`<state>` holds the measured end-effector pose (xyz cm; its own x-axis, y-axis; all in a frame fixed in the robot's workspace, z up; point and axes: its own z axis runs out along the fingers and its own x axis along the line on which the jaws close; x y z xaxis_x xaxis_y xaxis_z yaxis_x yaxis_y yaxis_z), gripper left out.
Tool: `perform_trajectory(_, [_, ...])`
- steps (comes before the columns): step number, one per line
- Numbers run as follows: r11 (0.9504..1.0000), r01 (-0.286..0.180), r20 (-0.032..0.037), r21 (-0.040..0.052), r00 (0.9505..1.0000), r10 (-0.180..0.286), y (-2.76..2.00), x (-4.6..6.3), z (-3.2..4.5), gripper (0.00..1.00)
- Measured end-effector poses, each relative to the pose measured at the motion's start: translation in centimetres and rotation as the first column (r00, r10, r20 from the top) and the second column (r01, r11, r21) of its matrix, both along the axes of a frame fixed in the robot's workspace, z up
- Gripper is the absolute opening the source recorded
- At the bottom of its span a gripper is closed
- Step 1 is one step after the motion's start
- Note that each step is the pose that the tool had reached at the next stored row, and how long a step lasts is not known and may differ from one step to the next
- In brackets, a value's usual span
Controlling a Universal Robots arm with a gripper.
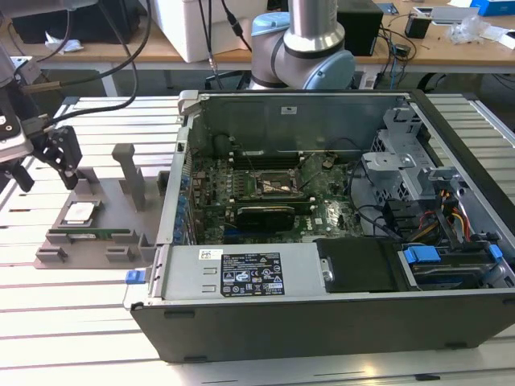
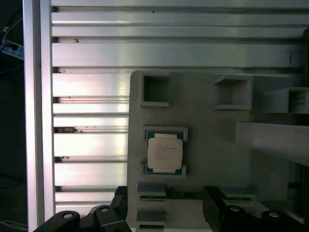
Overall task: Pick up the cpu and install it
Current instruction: 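Pick up the cpu and move it towards the insertion slot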
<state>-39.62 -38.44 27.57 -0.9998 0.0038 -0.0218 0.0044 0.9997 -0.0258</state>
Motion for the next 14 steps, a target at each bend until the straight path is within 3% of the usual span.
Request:
perform_trajectory(9, [1.0, 0.0, 0.0, 0.0, 1.0, 0.0, 0.0, 0.1, -0.6, 0.72])
perform_trajectory(14, [1.0, 0.0, 0.0001, -0.0014, 1.0, 0.0, 0.01, 0.2, -1.33, 0.72])
